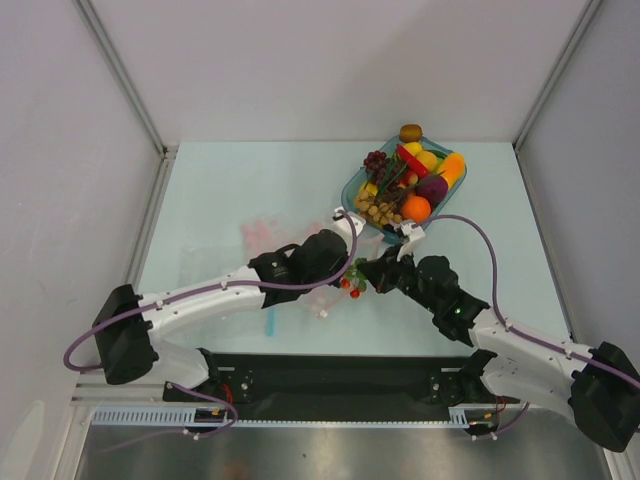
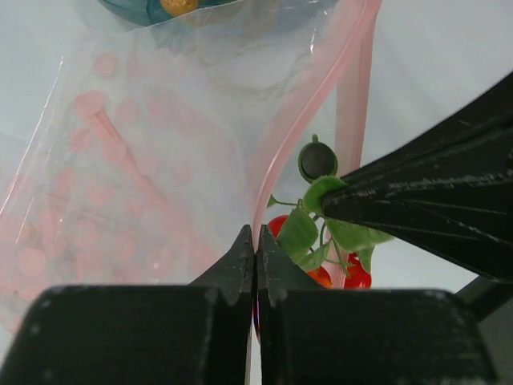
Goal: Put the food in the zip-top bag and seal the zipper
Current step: Place the fake fruit in the zipper food storage bag.
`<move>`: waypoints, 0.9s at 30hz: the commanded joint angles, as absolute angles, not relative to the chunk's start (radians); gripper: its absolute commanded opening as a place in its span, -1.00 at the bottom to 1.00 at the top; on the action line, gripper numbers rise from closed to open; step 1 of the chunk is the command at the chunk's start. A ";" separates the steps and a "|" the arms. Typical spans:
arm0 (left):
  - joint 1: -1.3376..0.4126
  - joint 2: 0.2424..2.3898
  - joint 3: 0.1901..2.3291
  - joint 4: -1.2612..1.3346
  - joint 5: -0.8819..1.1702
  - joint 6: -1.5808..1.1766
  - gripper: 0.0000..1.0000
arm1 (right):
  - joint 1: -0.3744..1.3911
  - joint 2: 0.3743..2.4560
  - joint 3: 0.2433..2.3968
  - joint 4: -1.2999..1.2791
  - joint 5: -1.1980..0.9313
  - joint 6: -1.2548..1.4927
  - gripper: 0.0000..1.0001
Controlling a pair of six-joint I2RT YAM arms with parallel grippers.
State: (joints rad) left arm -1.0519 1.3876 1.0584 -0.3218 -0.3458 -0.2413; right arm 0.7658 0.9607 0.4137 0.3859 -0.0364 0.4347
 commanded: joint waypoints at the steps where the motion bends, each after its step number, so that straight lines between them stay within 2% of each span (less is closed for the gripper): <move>1: -1.057 1.362 1.057 -0.279 -0.304 -0.215 -0.99 | 0.765 0.969 0.469 0.384 0.058 0.475 -1.00; 5: -1.063 1.396 1.043 -0.226 -0.221 -0.216 -0.99 | 0.744 0.976 0.465 0.394 0.035 0.502 -1.00; 11: -1.092 1.494 1.097 -0.253 -0.284 -0.219 -0.99 | 0.703 0.997 0.485 0.356 0.014 0.544 -1.00; 15: -1.121 1.526 1.109 -0.256 -0.331 -0.204 -0.99 | 0.626 1.054 0.505 0.357 -0.130 0.632 -1.00; 22: -1.124 1.591 1.138 -0.287 -0.429 -0.225 -0.99 | 0.569 1.152 0.561 0.321 -0.244 0.739 -1.00; 25: -1.126 1.618 1.169 -0.334 -0.532 -0.258 -0.99 | 0.575 1.155 0.606 0.218 -0.204 0.726 -1.00; 27: -1.126 1.614 1.170 -0.334 -0.542 -0.267 -0.99 | 0.590 1.126 0.594 0.203 -0.102 0.739 -1.00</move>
